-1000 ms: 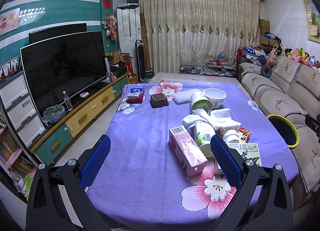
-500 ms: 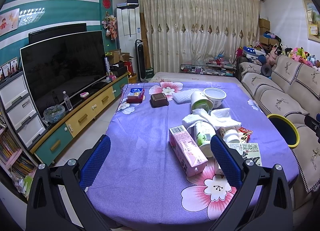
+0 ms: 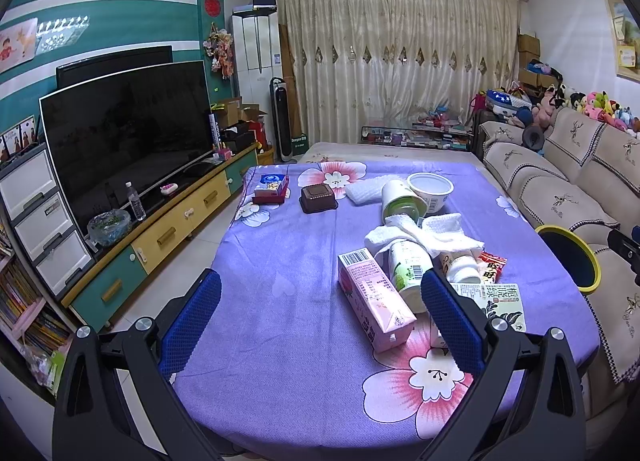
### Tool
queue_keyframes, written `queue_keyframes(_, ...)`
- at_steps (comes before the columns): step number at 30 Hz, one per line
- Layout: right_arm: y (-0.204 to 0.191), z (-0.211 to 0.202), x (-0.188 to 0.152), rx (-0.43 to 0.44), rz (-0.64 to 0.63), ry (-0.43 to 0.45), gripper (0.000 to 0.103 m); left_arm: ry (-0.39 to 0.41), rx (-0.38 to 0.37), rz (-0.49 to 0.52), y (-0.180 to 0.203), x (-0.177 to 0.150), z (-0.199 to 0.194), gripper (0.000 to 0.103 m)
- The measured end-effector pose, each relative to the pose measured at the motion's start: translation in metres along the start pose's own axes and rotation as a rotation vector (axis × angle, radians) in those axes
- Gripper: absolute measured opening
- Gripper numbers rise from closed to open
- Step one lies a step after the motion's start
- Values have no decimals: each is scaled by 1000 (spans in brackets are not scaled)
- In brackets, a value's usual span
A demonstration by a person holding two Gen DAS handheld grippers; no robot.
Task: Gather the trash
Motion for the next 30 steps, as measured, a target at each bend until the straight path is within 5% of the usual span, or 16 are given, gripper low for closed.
queue_keyframes(13,-3,14,-3,11,-8,-30,97,-28,5,8,-4,-4,7,98)
queue_keyframes(18,-10,31,9,80,-8,-50,97,-48,15,9,-7,-4,16,98)
queue_keyframes(28,-50,118,36,190,-75,-166,96,-87,11,13,-10,-2,44,98)
queue_keyframes(30,-58,147,46,207,-73,-210,86,-93,6,12,-9,0,52,99)
Point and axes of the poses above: each gripper's, at about its wrist camera, not at the fingertips, and z roughly the way its jaws point, y to its right, x to its top, the point moved 6 cm from there along z, roughly the way its jaws point, and after that the axes turned 7 degrees about -x, right-handed, at the moved point
